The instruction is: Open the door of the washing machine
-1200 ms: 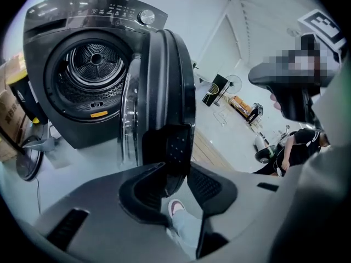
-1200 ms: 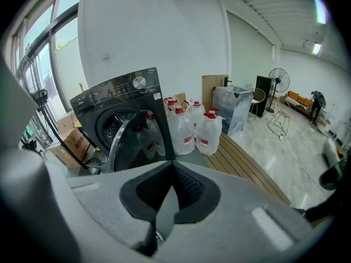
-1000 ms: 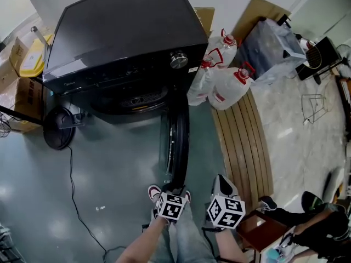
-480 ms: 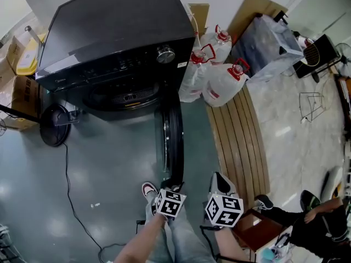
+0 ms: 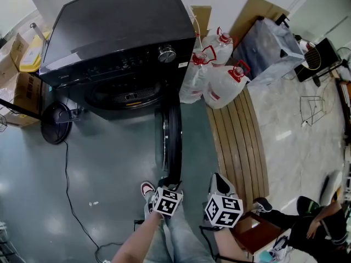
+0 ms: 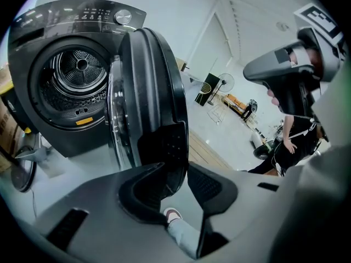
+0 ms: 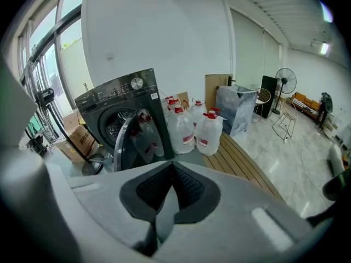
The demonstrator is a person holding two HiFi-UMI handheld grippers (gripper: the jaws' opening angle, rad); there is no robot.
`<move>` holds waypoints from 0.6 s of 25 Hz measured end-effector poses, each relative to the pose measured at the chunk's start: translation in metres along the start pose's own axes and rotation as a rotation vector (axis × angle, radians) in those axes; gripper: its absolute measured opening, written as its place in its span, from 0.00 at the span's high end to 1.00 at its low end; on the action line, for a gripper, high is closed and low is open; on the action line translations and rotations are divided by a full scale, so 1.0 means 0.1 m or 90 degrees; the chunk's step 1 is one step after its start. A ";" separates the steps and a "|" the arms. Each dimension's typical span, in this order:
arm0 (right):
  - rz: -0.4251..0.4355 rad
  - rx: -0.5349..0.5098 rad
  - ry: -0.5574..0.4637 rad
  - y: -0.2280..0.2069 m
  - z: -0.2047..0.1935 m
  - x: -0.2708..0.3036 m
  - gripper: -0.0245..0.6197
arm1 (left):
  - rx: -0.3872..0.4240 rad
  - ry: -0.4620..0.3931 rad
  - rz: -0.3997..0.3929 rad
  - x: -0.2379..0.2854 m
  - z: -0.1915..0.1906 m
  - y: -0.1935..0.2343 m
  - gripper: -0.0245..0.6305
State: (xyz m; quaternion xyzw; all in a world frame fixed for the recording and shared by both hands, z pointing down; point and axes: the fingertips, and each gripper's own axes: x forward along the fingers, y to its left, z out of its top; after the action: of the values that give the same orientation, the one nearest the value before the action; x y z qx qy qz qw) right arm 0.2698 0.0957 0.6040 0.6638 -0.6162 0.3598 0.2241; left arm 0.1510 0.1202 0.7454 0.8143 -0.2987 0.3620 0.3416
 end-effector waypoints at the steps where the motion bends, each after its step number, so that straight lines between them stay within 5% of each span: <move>1: 0.001 -0.001 -0.001 0.00 0.00 -0.01 0.95 | 0.002 0.000 0.001 0.00 0.00 0.00 0.78; 15: 0.020 -0.017 -0.015 0.08 0.03 -0.18 0.95 | -0.042 0.009 0.024 -0.23 -0.23 0.16 0.70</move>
State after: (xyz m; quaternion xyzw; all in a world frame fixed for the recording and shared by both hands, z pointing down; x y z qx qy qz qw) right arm 0.2634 0.1045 0.5871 0.6554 -0.6336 0.3473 0.2200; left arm 0.1175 0.1342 0.7442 0.7941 -0.3236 0.3642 0.3633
